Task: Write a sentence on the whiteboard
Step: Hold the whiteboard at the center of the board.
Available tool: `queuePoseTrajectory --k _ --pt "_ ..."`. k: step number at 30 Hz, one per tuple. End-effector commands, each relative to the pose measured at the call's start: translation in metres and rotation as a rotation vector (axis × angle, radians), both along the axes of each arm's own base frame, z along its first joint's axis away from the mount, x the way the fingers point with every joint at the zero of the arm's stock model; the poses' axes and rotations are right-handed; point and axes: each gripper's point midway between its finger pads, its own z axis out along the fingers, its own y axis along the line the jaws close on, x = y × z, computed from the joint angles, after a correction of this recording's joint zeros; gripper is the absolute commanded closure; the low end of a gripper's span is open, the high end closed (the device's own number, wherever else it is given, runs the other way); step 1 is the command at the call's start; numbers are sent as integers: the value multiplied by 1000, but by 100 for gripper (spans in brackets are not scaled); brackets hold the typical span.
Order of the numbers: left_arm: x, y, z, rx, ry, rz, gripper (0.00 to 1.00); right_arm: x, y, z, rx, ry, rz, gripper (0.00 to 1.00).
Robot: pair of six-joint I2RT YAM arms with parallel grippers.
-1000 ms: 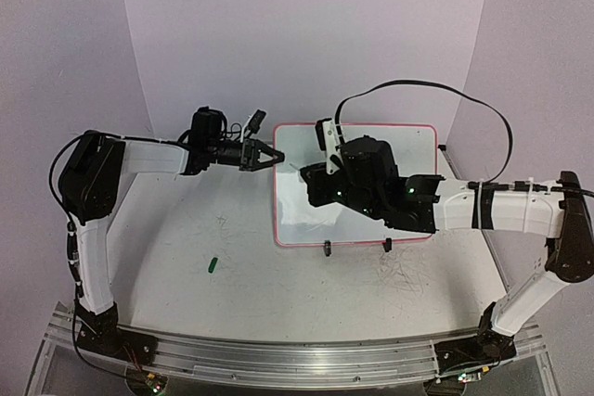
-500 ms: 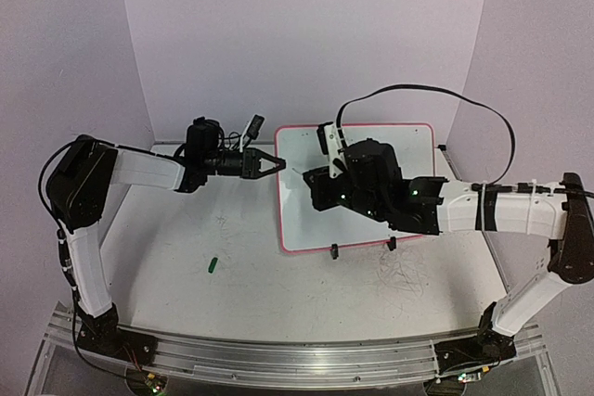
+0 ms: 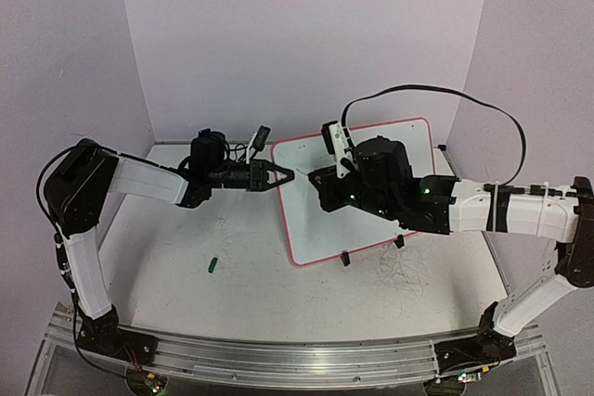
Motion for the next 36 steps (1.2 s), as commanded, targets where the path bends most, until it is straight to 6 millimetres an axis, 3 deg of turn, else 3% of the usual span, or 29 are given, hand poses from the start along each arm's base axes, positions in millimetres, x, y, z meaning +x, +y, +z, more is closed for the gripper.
queuePoseTrajectory --k 1,7,13,21,36 --pt "6 4 27 -43 -24 42 68 -3 -8 9 -22 -37 12 100" --pt "16 8 27 -44 -22 78 73 -5 0 0 -56 -32 59 100" --pt "19 9 26 -41 -30 96 85 -8 1 -7 -81 -31 86 100" --pt "20 11 13 -15 -66 78 97 -6 5 -18 -81 2 75 100" --pt "4 10 4 -2 -142 -42 100 5 16 -23 -81 11 51 100"
